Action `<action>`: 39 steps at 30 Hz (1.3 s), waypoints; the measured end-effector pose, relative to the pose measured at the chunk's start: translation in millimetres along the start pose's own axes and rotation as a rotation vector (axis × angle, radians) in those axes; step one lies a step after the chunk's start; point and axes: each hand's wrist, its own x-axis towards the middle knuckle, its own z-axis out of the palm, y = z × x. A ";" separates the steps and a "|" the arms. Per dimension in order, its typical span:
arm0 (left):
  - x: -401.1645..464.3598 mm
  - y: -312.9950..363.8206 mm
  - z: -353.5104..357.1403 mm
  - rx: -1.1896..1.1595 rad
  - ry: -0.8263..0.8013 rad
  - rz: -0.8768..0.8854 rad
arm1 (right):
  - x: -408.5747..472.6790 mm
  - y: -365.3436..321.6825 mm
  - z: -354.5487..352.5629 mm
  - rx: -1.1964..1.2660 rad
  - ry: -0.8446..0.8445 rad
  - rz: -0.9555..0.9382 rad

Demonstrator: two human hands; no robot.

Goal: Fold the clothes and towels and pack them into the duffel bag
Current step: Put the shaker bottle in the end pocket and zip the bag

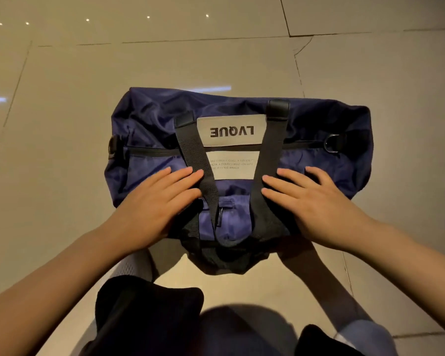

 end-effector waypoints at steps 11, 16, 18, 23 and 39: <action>11.2 -9.8 -10.7 -0.115 0.062 -0.009 | 11.9 8.8 -7.7 0.049 0.081 -0.113; -4.2 -6.7 -30.0 -0.419 0.080 -0.039 | -8.6 8.4 -21.5 0.335 -0.017 -0.067; -4.0 -7.6 -32.3 -0.359 0.075 -0.009 | -13.4 6.2 -21.6 0.306 -0.033 -0.131; -0.8 -2.5 -42.3 -0.486 0.125 -0.031 | -17.6 17.2 -48.0 0.870 -0.154 0.021; 77.0 -72.9 -44.2 0.192 0.355 -0.542 | 108.9 60.7 -42.3 -0.083 0.294 0.487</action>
